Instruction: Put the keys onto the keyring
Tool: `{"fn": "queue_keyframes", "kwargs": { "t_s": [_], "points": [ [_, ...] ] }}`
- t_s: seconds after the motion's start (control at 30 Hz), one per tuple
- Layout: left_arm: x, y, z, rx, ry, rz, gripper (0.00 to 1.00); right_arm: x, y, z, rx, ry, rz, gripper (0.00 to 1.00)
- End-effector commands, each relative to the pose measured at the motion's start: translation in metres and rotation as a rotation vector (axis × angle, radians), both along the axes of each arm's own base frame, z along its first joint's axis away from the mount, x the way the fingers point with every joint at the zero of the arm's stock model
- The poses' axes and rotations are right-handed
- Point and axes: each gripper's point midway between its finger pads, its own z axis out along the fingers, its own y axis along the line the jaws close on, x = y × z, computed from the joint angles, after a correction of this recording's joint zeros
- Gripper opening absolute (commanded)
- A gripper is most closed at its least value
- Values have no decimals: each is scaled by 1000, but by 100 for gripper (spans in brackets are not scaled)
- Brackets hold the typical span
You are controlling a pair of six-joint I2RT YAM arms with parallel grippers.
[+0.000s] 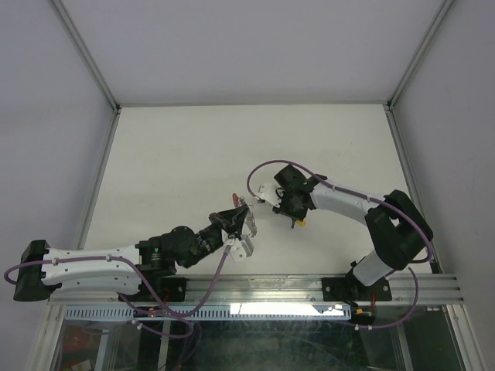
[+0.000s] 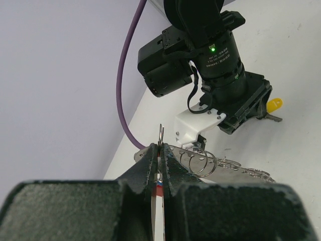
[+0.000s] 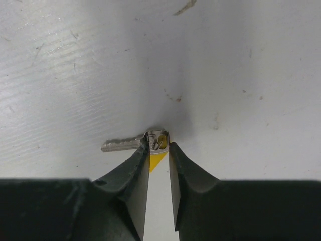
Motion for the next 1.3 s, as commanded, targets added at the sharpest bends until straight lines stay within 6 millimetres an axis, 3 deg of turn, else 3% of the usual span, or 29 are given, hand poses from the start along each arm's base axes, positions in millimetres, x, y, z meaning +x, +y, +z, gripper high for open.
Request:
{"fn": "queue_keyframes", "kwargs": {
  "t_s": [0.0,0.2,0.4,0.7,0.87,1.03,1.27],
  "points": [
    [0,3,18,-56,-23,12,0,12,14,7,36,-32,16,20],
    [1,3,18,-54,-27,15,0,11,14,8,43,-26,4,0],
    [-1,5,23,-87,-21,9,0,19,28,41,178,-119,-33,0],
    [-5,10,37,-179,-5,-11,0,-6,56,88,418,-90,34,0],
    [-6,14,45,-240,8,-16,0,-12,71,135,616,-170,31,0],
    [-3,15,51,-291,32,-27,0,-22,79,175,786,-149,-103,0],
    [3,8,61,-345,69,-75,0,-35,75,205,886,-133,-179,0]
  ]
}}
